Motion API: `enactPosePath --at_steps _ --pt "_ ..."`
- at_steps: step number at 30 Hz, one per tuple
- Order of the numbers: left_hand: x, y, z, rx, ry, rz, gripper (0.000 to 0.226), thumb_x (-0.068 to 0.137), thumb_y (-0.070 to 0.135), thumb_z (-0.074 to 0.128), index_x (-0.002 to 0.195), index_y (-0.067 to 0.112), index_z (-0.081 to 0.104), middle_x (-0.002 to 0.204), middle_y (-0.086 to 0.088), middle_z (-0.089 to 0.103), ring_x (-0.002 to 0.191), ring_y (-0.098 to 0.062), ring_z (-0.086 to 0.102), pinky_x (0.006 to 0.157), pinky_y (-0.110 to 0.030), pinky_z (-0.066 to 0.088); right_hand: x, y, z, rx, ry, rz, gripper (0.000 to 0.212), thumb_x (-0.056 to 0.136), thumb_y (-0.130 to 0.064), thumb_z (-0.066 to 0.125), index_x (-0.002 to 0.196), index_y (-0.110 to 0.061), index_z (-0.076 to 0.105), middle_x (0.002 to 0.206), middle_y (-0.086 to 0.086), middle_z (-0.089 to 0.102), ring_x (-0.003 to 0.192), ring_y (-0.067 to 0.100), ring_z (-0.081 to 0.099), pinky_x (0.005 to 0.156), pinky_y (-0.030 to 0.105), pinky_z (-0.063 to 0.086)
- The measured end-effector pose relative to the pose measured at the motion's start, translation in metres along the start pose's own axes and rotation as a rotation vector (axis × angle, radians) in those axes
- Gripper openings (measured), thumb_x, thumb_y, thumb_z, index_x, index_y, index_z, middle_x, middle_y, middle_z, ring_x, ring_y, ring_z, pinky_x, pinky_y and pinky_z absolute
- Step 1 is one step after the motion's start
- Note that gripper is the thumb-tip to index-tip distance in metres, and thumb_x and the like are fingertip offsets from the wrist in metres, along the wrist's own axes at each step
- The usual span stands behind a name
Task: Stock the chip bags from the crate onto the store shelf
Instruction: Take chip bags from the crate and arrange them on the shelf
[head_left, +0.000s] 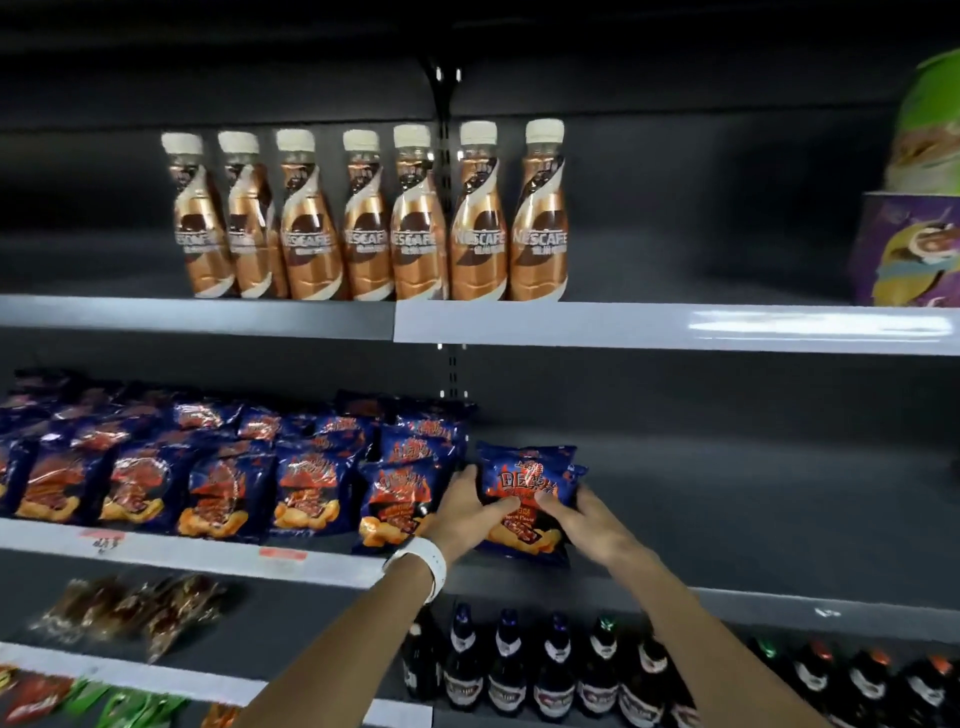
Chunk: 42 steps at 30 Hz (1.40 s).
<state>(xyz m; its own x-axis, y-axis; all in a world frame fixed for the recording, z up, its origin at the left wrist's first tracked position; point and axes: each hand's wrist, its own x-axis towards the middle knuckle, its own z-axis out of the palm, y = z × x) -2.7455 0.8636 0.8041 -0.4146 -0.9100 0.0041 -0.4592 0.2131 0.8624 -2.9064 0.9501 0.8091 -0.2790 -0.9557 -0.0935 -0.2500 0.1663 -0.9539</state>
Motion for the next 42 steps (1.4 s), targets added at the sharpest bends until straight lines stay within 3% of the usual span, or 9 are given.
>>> enactPosePath --at_steps 3,6,11,15,26,32,42 --pt "0.041 0.001 0.019 0.012 0.049 0.018 0.054 0.073 0.043 0.073 0.116 0.018 0.055 0.116 -0.002 0.055 0.113 -0.021 0.055 0.102 -0.039 0.045 0.043 0.010 -0.014 -0.007 0.000 0.003 0.035 0.098 -0.035 0.060 0.131 -0.025 0.052 0.121 -0.006 0.065 0.105 0.004 0.062 0.079 0.013 0.046" --pt "0.075 -0.001 0.035 0.001 0.102 0.026 0.042 0.078 0.028 0.072 0.113 0.017 0.054 0.110 -0.003 0.051 0.104 -0.018 0.055 0.099 -0.035 0.045 0.078 0.020 -0.024 -0.012 0.012 0.028 0.038 0.097 -0.029 0.060 0.134 -0.026 0.051 0.126 -0.004 0.062 0.113 0.010 0.058 0.084 0.019 0.043" --pt "0.116 0.001 0.047 -0.047 0.164 0.024 0.042 0.080 0.017 0.071 0.115 0.016 0.047 0.114 -0.004 0.059 0.106 -0.018 0.059 0.097 -0.029 0.045 0.124 0.024 -0.028 -0.127 0.008 0.055 0.051 0.090 -0.019 0.064 0.136 -0.024 0.043 0.123 -0.005 0.061 0.116 0.013 0.057 0.094 0.024 0.042" --pt "0.137 -0.003 0.042 -0.083 0.205 -0.035 0.041 0.082 0.016 0.071 0.110 0.017 0.042 0.111 -0.005 0.060 0.103 -0.020 0.060 0.094 -0.031 0.048 0.152 0.016 -0.019 -0.201 0.020 0.065 0.053 0.092 -0.023 0.062 0.140 -0.022 0.038 0.127 0.000 0.060 0.117 0.017 0.057 0.099 0.028 0.043" --pt "0.152 -0.008 0.036 -0.083 0.229 -0.092 0.043 0.082 0.012 0.071 0.115 0.010 0.042 0.117 -0.010 0.057 0.111 -0.025 0.059 0.099 -0.038 0.049 0.171 0.007 0.000 -0.259 0.074 0.127 0.046 0.098 -0.025 0.056 0.138 -0.018 0.034 0.129 0.005 0.058 0.118 0.021 0.057 0.102 0.032 0.044" --pt "0.148 -0.006 0.040 -0.019 0.248 -0.123 0.052 0.085 0.017 0.068 0.126 0.002 0.039 0.129 -0.017 0.049 0.118 -0.033 0.054 0.099 -0.039 0.047 0.168 0.005 0.008 -0.248 0.107 0.151 0.047 0.097 -0.025 0.057 0.137 -0.017 0.033 0.129 0.007 0.058 0.116 0.022 0.057 0.098 0.031 0.045" --pt "0.135 -0.004 0.040 0.104 0.253 -0.166 0.059 0.089 0.021 0.064 0.135 0.000 0.032 0.135 -0.019 0.047 0.120 -0.035 0.052 0.098 -0.041 0.047 0.154 0.002 0.023 -0.248 0.212 0.138 0.036 0.096 -0.022 0.059 0.125 -0.012 0.040 0.114 0.006 0.060 0.094 0.017 0.056 0.080 0.027 0.042"
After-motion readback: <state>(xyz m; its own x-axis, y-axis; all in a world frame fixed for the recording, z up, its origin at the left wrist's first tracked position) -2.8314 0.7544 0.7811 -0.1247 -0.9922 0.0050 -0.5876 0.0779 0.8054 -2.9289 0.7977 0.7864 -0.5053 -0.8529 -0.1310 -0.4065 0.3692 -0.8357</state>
